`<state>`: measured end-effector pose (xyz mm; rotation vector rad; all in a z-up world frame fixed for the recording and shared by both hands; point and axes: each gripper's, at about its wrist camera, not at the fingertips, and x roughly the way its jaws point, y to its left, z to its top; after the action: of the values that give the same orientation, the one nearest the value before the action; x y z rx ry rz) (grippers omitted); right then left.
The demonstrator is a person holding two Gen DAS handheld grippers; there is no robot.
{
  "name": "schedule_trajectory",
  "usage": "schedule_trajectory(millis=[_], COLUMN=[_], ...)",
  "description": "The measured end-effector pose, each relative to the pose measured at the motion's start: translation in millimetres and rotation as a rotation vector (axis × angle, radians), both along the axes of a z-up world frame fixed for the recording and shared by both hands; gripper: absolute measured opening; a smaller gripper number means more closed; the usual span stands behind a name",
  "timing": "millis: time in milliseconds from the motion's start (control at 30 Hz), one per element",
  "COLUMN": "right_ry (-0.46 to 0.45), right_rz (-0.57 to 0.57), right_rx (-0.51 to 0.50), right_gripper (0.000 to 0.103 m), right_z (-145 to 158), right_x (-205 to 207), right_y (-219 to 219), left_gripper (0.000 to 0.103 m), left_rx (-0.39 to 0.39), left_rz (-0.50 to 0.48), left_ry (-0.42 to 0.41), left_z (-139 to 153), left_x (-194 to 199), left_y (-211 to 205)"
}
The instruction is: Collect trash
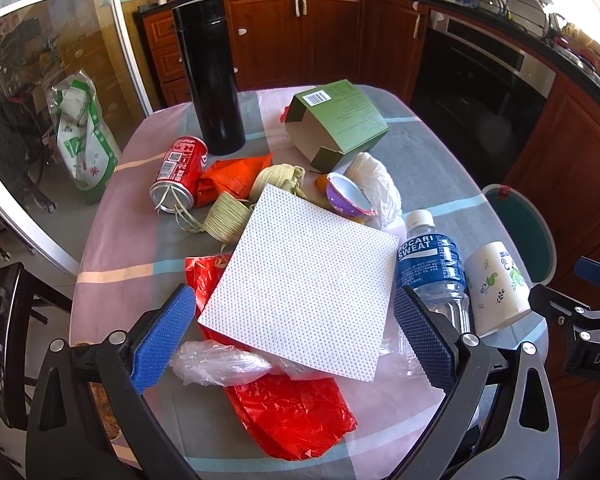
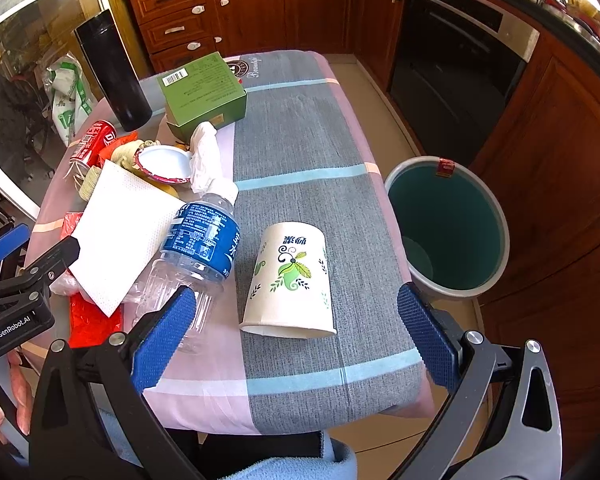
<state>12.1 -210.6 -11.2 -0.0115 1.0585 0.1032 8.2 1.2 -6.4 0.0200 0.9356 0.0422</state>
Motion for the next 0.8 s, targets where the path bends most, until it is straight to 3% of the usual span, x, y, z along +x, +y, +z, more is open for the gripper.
schedule_trajectory(millis=[800], right_ry=[0.046], right_rz=[-0.018], right_rx=[0.027], right_gripper=[0.097], right_z=[-10], right_x=[9], right_y=[-5], left_gripper=[0.099], left_rx=[-0.024], left_rz=[-0.015], left_ry=[0.007], left_z=[-9], left_x=[3], left_y=[-2])
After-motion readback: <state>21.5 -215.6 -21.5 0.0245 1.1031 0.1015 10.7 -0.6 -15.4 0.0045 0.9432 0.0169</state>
